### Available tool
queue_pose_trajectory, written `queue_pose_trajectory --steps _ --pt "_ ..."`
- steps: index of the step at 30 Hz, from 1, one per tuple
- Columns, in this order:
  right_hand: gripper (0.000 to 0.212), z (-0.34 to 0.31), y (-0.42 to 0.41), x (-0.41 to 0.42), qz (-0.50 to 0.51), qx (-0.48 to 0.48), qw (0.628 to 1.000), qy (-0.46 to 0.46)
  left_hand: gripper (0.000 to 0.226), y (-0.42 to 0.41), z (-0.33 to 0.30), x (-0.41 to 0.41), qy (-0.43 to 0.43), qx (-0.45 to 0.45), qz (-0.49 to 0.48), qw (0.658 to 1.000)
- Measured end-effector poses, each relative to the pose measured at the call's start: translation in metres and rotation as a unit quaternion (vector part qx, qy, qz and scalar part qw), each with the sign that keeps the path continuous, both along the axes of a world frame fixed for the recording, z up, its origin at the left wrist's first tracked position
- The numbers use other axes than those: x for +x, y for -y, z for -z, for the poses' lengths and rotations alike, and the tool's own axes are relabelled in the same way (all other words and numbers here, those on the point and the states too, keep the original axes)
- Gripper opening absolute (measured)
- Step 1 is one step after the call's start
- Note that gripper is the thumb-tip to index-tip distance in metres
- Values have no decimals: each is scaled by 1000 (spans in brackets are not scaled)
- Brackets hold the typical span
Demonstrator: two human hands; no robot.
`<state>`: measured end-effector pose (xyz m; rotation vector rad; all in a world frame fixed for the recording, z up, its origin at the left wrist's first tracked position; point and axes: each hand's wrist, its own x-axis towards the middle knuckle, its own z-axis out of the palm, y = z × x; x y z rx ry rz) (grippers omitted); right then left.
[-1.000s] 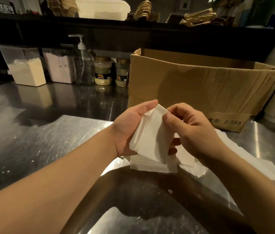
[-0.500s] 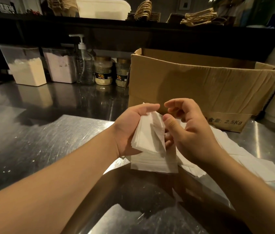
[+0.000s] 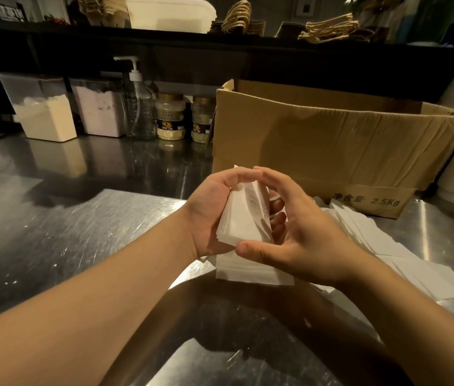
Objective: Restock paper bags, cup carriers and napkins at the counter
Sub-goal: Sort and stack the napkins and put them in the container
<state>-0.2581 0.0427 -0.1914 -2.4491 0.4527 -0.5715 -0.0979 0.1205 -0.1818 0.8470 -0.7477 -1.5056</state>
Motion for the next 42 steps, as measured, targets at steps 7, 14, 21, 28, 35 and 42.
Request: queue_pose_trajectory --steps 7,14,21,28,35,42 --pt "112 -1 -1 2 -2 -5 1000 -3 34 1 0 0 34 8 -17 999" --pt "97 0 2 2 1 -11 999 32 37 -1 -3 5 -25 27 3 999" --pt "23 -2 1 4 67 -13 993 99 48 0 -7 21 -124 -15 -47 991" --pt "19 3 6 5 33 -131 991 -1 45 2 -6 31 -190 -43 -63 979" --pt "37 11 -3 16 -4 -190 979 -80 44 2 -8 31 -188 -43 -68 979" --pt "28 18 -7 24 10 -215 976 -35 45 3 -6 32 -184 -33 -66 980"
